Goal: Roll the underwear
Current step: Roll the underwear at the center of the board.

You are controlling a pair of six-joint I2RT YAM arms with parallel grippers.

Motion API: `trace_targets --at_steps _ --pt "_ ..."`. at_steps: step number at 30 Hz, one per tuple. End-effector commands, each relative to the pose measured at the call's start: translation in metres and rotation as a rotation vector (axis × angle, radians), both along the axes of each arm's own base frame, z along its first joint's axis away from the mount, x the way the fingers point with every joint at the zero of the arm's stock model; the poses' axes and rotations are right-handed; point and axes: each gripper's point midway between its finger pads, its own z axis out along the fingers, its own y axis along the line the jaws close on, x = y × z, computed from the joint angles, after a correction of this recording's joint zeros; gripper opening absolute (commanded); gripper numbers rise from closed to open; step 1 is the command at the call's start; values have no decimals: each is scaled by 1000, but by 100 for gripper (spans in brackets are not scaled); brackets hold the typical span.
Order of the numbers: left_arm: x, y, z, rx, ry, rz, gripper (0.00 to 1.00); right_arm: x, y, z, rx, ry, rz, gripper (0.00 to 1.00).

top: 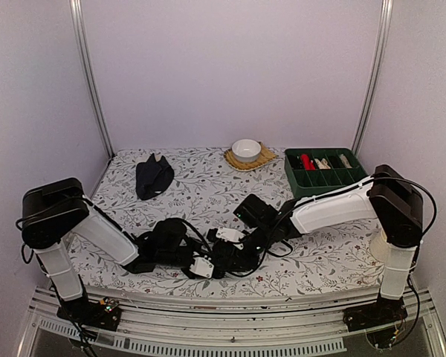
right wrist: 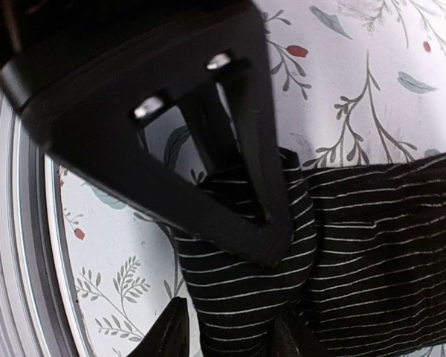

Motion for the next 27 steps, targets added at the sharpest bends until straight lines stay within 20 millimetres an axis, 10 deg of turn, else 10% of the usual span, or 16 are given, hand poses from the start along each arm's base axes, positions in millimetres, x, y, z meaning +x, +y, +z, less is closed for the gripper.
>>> trace_targets --at_steps 1,14,27 --pt "-14 3 -30 96 107 -4 0 -8 -40 -24 -157 19 -72 44" --pt "-33 3 -50 128 566 -4 0 36 -77 64 -71 -288 -354 74" --pt "-28 9 -59 158 931 20 0 15 -72 79 7 -567 -317 76"
